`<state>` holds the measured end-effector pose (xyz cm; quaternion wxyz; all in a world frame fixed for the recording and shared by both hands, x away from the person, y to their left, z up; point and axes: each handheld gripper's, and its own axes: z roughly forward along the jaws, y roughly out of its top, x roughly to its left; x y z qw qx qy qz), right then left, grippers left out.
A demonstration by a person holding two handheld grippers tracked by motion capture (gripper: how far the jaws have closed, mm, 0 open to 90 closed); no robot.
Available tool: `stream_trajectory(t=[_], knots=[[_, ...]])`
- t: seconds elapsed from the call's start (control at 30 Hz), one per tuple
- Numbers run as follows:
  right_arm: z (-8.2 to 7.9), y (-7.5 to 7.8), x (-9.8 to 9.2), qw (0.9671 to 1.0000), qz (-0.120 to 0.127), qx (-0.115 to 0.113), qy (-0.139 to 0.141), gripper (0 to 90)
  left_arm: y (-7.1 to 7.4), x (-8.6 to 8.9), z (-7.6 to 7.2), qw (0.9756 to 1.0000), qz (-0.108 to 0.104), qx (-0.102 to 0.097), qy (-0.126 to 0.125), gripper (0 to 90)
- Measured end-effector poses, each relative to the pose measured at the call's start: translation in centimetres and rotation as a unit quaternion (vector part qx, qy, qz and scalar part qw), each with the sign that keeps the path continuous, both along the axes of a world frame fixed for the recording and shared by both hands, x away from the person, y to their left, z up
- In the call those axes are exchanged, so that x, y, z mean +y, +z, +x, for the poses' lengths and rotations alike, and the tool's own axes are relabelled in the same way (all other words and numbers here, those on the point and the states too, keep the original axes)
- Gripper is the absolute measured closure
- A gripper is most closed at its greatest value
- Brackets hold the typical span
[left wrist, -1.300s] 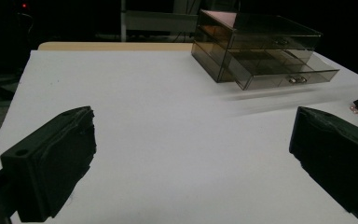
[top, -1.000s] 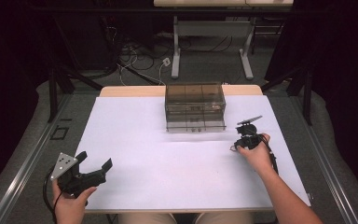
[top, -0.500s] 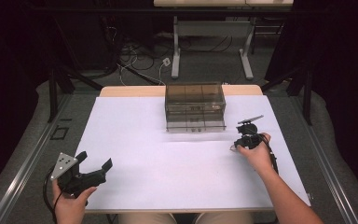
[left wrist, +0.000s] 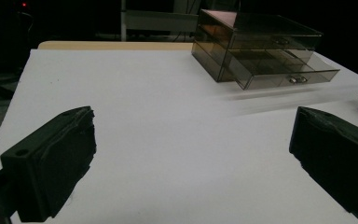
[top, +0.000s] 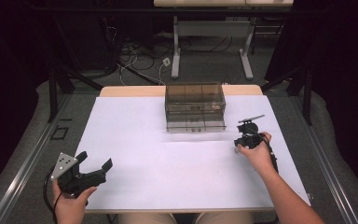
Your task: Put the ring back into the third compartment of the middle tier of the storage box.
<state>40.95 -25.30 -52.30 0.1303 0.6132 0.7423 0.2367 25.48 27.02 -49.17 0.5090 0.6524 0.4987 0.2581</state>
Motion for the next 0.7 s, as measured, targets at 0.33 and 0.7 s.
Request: stream_trajectory(t=[0.33,0.7], knots=[[-0.08,0.17,-0.03,1.0,0.0,-0.004,0.001,88.9,-0.02,0.04,0.01,1.0,-0.001,0.0,0.0,0.8],[-0.14,0.42,0.01,1.0,0.001,-0.007,0.003,88.9,-0.08,-0.01,0.04,1.0,0.0,0.001,0.0,0.8]])
